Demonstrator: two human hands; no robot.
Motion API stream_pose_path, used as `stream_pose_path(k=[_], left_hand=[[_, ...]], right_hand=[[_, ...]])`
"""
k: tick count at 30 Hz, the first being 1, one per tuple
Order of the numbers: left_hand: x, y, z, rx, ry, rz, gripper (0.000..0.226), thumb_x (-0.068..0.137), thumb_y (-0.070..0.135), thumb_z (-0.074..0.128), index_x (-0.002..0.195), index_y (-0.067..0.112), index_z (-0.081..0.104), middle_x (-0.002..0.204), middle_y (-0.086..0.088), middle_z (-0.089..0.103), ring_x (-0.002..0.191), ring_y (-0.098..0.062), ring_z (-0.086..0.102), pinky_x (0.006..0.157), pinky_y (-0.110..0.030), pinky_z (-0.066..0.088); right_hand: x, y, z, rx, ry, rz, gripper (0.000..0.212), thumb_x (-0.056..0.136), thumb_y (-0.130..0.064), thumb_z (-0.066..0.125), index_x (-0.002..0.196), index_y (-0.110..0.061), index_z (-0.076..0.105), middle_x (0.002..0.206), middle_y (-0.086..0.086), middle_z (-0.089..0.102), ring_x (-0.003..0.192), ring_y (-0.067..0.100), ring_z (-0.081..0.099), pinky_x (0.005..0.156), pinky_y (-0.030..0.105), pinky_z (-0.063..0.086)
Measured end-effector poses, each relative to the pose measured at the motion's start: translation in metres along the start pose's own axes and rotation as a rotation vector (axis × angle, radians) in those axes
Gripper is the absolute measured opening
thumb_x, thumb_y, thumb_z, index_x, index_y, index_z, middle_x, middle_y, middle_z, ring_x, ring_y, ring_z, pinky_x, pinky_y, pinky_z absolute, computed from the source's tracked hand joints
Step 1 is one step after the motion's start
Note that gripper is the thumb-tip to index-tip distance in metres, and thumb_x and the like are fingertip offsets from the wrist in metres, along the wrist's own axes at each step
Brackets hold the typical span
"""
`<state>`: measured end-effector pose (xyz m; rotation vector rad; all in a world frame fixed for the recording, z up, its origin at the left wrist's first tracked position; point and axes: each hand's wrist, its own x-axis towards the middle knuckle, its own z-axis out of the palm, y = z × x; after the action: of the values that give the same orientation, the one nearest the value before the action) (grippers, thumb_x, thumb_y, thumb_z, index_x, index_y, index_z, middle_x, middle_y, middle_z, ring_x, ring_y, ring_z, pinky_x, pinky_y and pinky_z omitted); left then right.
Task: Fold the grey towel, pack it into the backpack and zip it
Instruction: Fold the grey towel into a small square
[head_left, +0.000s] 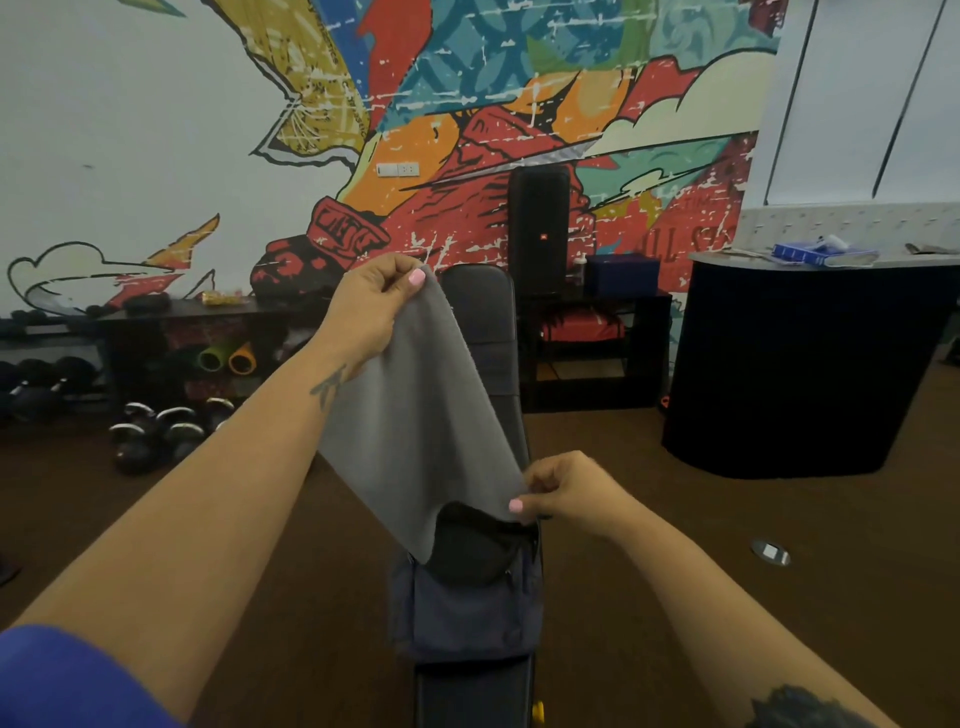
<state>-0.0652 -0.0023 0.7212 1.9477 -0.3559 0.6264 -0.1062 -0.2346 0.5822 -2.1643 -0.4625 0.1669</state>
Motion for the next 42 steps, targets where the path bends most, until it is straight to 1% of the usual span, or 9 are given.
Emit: stream_pose_path(k=[3, 6, 9, 13, 17, 28, 35, 39, 42], left_hand=[[0.001, 0.003, 0.002, -0.018, -0.024, 0.056, 0.022, 0.096, 0.022, 0.051, 0.081, 0.035, 0.060, 0.091, 0.012, 0.060, 0.095, -0.008, 0.051, 0.090, -0.026, 0.039], [0.001, 0.009, 0.004, -0.061, -0.034, 0.104, 0.023, 0.096, 0.020, 0.051, 0.081, 0.035, 0.060, 0.087, 0.014, 0.060, 0.090, -0.006, 0.051, 0.088, -0.025, 0.040], [0.001, 0.016, 0.006, -0.112, -0.032, 0.133, 0.020, 0.097, 0.018, 0.050, 0.084, 0.029, 0.059, 0.085, 0.013, 0.059, 0.081, 0.002, 0.051, 0.080, -0.014, 0.041], [0.002, 0.023, 0.011, -0.104, -0.031, 0.168, 0.013, 0.097, 0.018, 0.050, 0.089, 0.024, 0.059, 0.085, 0.014, 0.059, 0.078, 0.009, 0.051, 0.077, -0.007, 0.041], [0.003, 0.027, 0.015, -0.108, -0.042, 0.197, 0.019, 0.096, 0.017, 0.051, 0.084, 0.029, 0.059, 0.086, 0.013, 0.059, 0.083, 0.000, 0.052, 0.081, -0.014, 0.043], [0.006, 0.026, 0.023, -0.132, -0.049, 0.211, 0.022, 0.096, 0.015, 0.050, 0.083, 0.031, 0.058, 0.083, 0.012, 0.059, 0.080, 0.001, 0.053, 0.078, -0.014, 0.044], [0.015, 0.024, 0.025, -0.086, 0.006, 0.191, 0.020, 0.097, 0.017, 0.050, 0.084, 0.031, 0.058, 0.084, 0.014, 0.060, 0.082, 0.001, 0.053, 0.079, -0.014, 0.042], [0.020, 0.027, 0.024, -0.050, 0.027, 0.179, 0.013, 0.096, 0.018, 0.051, 0.088, 0.024, 0.059, 0.084, 0.014, 0.060, 0.081, 0.001, 0.052, 0.080, -0.017, 0.043], [0.024, 0.029, 0.022, -0.038, 0.043, 0.172, 0.011, 0.097, 0.019, 0.051, 0.090, 0.021, 0.059, 0.084, 0.015, 0.059, 0.080, 0.003, 0.052, 0.080, -0.017, 0.042]], right_hand=[[-0.003, -0.009, 0.011, 0.252, -0.194, 0.019, 0.014, 0.090, -0.021, 0.062, 0.080, -0.013, 0.069, 0.085, 0.006, 0.070, 0.078, 0.018, 0.068, 0.072, 0.018, 0.057], [0.000, -0.010, 0.015, 0.416, -0.077, 0.076, 0.044, 0.097, -0.040, 0.043, 0.076, -0.010, 0.068, 0.078, 0.007, 0.071, 0.070, 0.019, 0.068, 0.076, 0.032, 0.057], [0.006, -0.006, 0.021, 0.225, 0.178, 0.038, 0.025, 0.086, -0.035, 0.065, 0.081, -0.011, 0.059, 0.076, 0.002, 0.064, 0.064, 0.013, 0.060, 0.073, 0.037, 0.056], [0.015, -0.011, 0.032, 0.023, 0.403, 0.024, 0.055, 0.062, -0.043, 0.083, 0.094, -0.018, 0.046, 0.093, -0.006, 0.048, 0.080, 0.008, 0.049, 0.071, 0.029, 0.050], [0.011, -0.024, 0.043, 0.065, 0.547, -0.079, 0.059, 0.059, -0.052, 0.079, 0.093, -0.020, 0.043, 0.093, -0.003, 0.046, 0.081, 0.012, 0.051, 0.068, 0.029, 0.053], [0.005, -0.030, 0.052, 0.099, 0.597, -0.185, 0.041, 0.084, -0.021, 0.067, 0.100, -0.035, 0.032, 0.091, -0.020, 0.049, 0.081, 0.002, 0.058, 0.071, 0.027, 0.058], [0.002, -0.016, 0.038, 0.128, 0.603, -0.341, 0.032, 0.092, -0.018, 0.059, 0.093, -0.044, 0.040, 0.088, -0.011, 0.060, 0.080, 0.008, 0.062, 0.070, 0.026, 0.057], [0.004, -0.011, 0.031, -0.067, 0.647, -0.524, 0.048, 0.093, -0.015, 0.052, 0.131, -0.038, 0.035, 0.103, 0.007, 0.066, 0.085, 0.014, 0.064, 0.075, 0.025, 0.058], [0.008, -0.004, 0.028, -0.299, 0.764, -0.655, 0.048, 0.090, -0.012, 0.050, 0.135, -0.028, 0.044, 0.105, 0.009, 0.063, 0.081, 0.016, 0.063, 0.067, 0.026, 0.060]])
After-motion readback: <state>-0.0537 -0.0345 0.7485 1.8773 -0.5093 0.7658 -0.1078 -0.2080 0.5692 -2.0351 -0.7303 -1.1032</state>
